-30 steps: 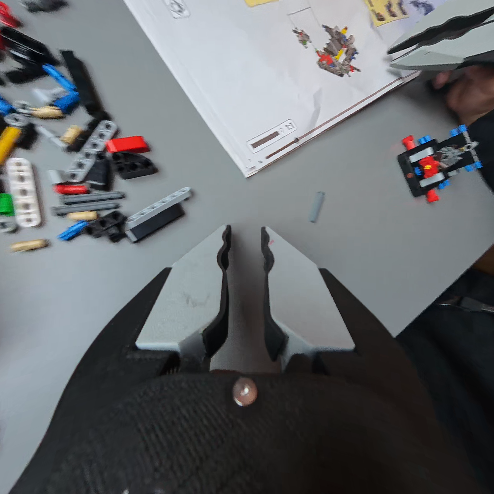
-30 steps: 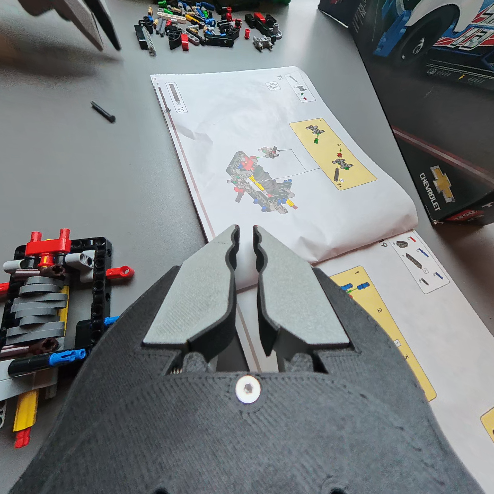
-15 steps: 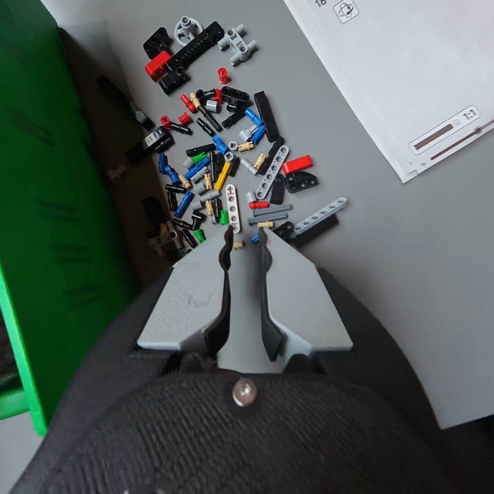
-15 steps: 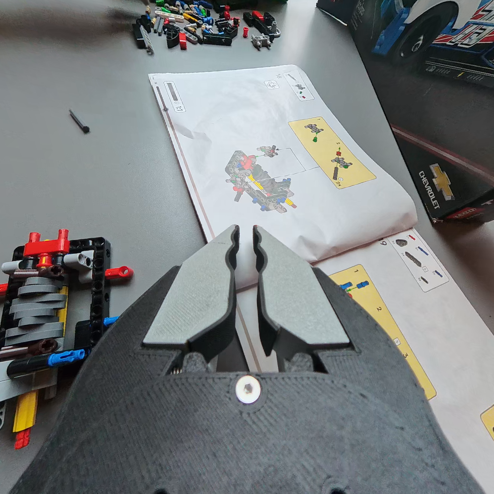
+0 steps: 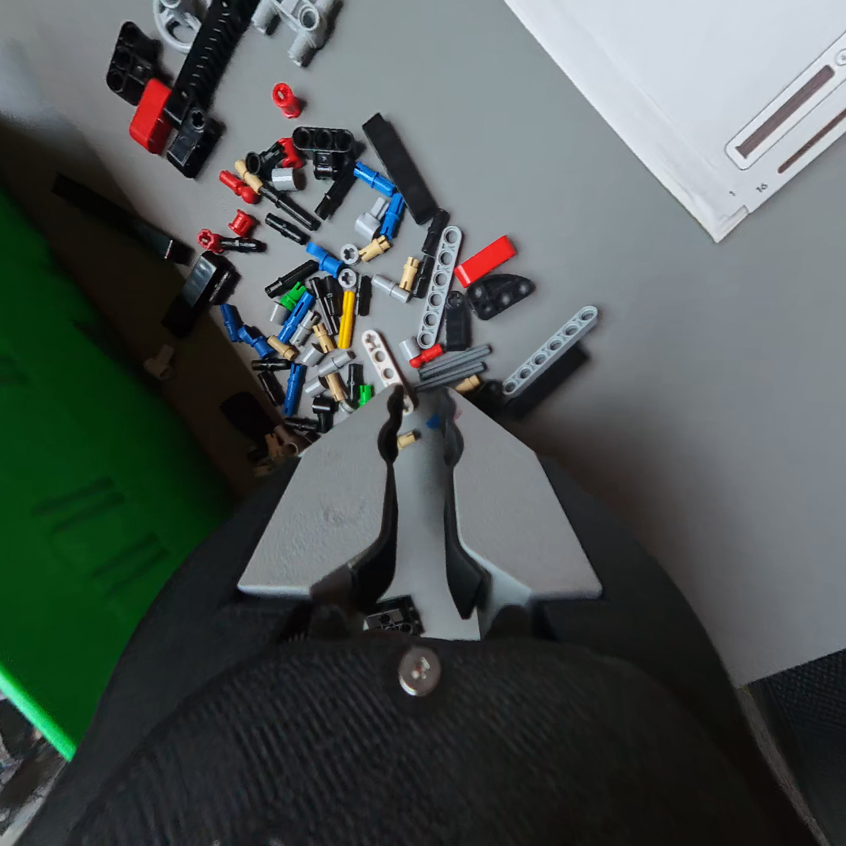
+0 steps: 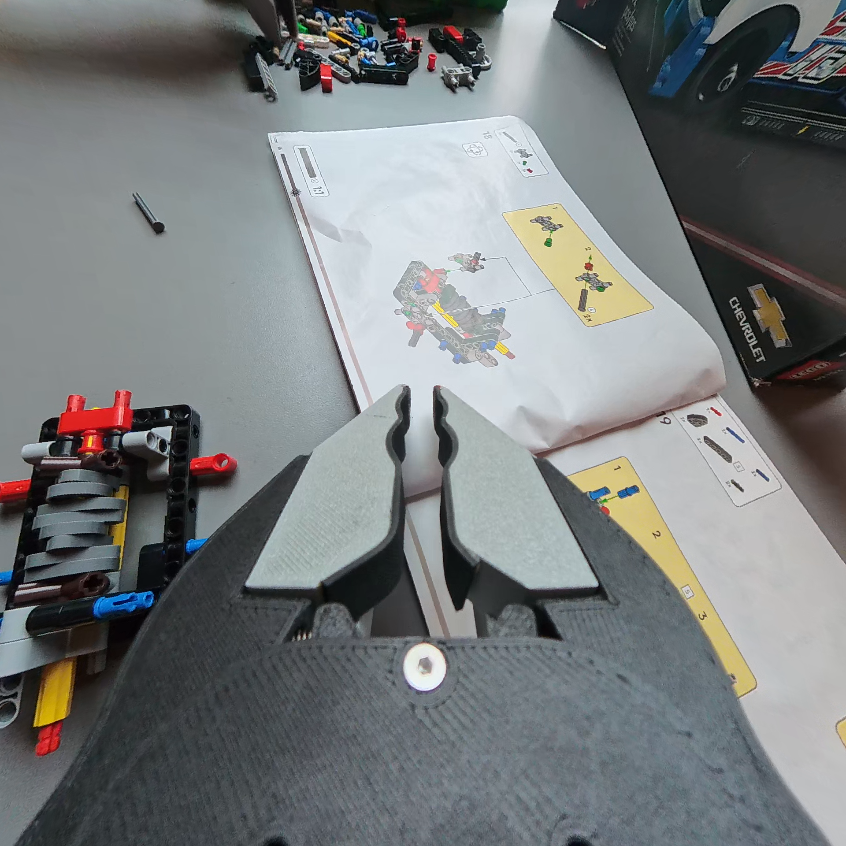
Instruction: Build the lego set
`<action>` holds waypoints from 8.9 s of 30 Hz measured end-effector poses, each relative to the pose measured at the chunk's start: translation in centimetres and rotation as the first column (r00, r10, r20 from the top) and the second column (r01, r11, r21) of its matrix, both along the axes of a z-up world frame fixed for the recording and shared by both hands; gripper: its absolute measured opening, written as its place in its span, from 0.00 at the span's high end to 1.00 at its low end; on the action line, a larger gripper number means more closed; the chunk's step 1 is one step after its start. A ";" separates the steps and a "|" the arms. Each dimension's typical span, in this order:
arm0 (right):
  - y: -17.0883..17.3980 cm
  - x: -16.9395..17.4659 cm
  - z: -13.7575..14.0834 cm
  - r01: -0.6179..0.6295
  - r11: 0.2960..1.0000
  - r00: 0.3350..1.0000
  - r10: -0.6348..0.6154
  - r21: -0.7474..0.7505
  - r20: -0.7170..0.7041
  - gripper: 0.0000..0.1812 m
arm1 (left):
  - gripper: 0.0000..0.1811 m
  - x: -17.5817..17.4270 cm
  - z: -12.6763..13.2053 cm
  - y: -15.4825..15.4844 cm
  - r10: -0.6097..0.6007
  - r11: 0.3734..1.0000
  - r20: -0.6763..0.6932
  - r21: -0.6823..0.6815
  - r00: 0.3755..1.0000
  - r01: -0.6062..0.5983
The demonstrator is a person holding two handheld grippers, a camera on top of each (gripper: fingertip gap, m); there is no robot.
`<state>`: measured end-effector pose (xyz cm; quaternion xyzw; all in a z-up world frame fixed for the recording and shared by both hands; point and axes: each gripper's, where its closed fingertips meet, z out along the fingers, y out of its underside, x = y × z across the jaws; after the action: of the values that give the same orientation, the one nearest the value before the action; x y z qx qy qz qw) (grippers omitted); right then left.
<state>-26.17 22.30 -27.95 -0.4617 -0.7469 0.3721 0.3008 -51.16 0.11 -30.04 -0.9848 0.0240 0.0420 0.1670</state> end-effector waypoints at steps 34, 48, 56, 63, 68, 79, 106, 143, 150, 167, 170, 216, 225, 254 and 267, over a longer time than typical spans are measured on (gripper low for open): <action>-0.1 0.1 0.1 -0.008 1.000 1.000 0.008 -0.019 -0.003 0.97 | 0.92 -0.6 1.0 0.1 -0.429 0.894 -0.200 -0.235 0.881 0.382; -0.2 0.1 0.3 -0.014 1.000 1.000 0.014 -0.027 -0.009 0.97 | 0.92 0.0 -0.2 -0.3 -0.581 0.786 -0.166 -0.370 0.797 0.495; -0.3 0.1 0.3 -0.017 0.999 1.000 0.017 -0.030 -0.008 0.97 | 0.98 0.1 -0.4 -0.3 -0.608 0.755 -0.119 -0.394 0.785 0.524; -0.3 0.1 0.3 -0.020 0.999 1.000 0.020 -0.029 -0.006 0.97 | 0.98 0.7 -0.4 -0.7 -0.621 0.720 -0.027 -0.415 0.783 0.557; -0.4 0.2 0.2 -0.023 0.999 1.000 0.023 -0.028 -0.002 0.97 | 0.98 0.7 -0.4 -0.7 -0.592 0.745 -0.026 -0.399 0.806 0.535; -0.4 0.2 0.2 -0.025 0.999 1.000 0.025 -0.030 -0.004 0.97 | 0.98 -0.8 4.7 -0.8 -0.420 0.904 -0.156 -0.159 0.894 0.397; 0.2 -0.1 0.1 0.017 1.000 1.000 -0.017 -0.016 0.001 0.97 | 0.96 18.6 -0.4 2.4 -0.171 0.974 0.088 0.168 0.981 0.154; 1.3 -0.4 0.2 0.065 0.995 0.998 -0.064 -0.074 0.014 0.91 | 0.91 11.1 5.7 0.1 -0.137 0.642 -0.095 0.749 0.986 0.162; 1.0 -0.3 0.1 0.050 0.996 0.999 -0.048 -0.072 0.021 0.92 | 0.90 11.1 4.9 0.4 -0.134 0.683 -0.114 0.709 0.984 0.175; 1.0 -0.3 0.0 0.046 0.997 0.999 -0.044 -0.070 0.024 0.92 | 0.90 10.9 4.8 0.4 -0.130 0.690 -0.101 0.706 0.986 0.163; 1.0 -0.3 0.1 0.045 0.996 0.999 -0.044 -0.072 0.023 0.92 | 0.90 10.9 4.8 0.4 -0.132 0.691 -0.100 0.704 0.986 0.163; 0.8 -0.2 -0.1 0.036 0.997 0.999 -0.033 -0.069 0.032 0.92 | 0.91 10.4 4.6 0.5 -0.089 0.705 -0.118 0.694 0.989 0.146; 0.6 -0.1 0.0 0.019 0.997 1.000 -0.017 -0.070 0.026 0.93 | 0.93 4.6 5.7 -1.3 -0.100 0.896 -0.069 0.428 0.993 0.120; 0.1 0.2 0.6 -0.016 0.992 1.000 0.017 -0.127 0.006 0.93 | 0.94 0.8 1.3 0.9 -0.253 0.967 -0.185 -0.089 0.950 0.241; 0.3 0.2 1.8 -0.005 0.987 0.998 -0.004 -0.161 -0.059 0.93 | 0.88 18.5 0.7 1.3 -0.436 0.900 0.188 0.094 0.880 0.426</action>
<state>-25.95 22.63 -26.18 -0.4732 -0.7054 0.4446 0.2843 -32.66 1.39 -29.34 -0.9493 0.2241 -0.0968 0.1982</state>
